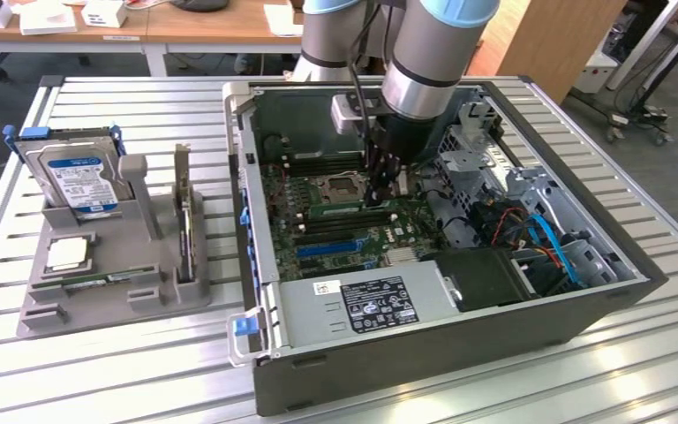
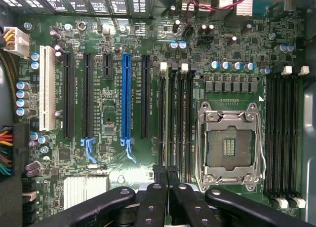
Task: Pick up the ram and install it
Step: 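Insert the ram into the slot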
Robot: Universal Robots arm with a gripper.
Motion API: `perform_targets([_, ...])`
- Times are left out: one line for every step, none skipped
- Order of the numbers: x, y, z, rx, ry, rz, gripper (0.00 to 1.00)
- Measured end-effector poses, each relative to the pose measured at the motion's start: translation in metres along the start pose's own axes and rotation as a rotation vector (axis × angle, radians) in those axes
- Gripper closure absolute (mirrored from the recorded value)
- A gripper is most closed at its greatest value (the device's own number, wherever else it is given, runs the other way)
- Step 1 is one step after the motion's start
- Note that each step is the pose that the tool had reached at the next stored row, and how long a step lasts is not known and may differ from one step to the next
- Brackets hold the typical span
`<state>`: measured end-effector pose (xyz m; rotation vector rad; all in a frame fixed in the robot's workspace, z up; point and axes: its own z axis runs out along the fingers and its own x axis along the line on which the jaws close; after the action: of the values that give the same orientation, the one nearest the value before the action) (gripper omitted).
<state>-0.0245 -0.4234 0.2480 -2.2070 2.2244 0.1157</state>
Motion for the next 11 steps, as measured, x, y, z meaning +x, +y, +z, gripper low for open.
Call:
perform_targets([0.0,0.0,0.0001,-0.0001,0.0002,0.0,0.89])
perform_targets([0.0,0.0,0.0001,-0.0001,0.0002,0.0,0.89])
perform_targets([0.0,0.0,0.0001,-0.0001,0.0003,0.0,0.89])
perform_targets([0.0,0.0,0.0002,-0.0001,0.0002,0.0,0.89])
perform_targets([0.0,0.0,0.0003,0.0,0.0001,0.0,0.89])
perform_targets([0.0,-0.0001,0.001,0.0001,-0.0004,0.0,0.89])
perform_targets([0.0,-0.0001,0.0017,0.0001,-0.0003,0.0,0.89])
perform_targets([0.0001,-0.0001,0.0024,0.0,0.0,0.0,0.89])
perform_targets([0.0002,-0.0002,0.0031,0.0,0.0,0.0,0.89])
perform_targets([0.0002,-0.0002,0.0038,0.0,0.0,0.0,0.89])
perform_targets([0.0003,-0.0002,0.0045,0.0,0.0,0.0,0.89])
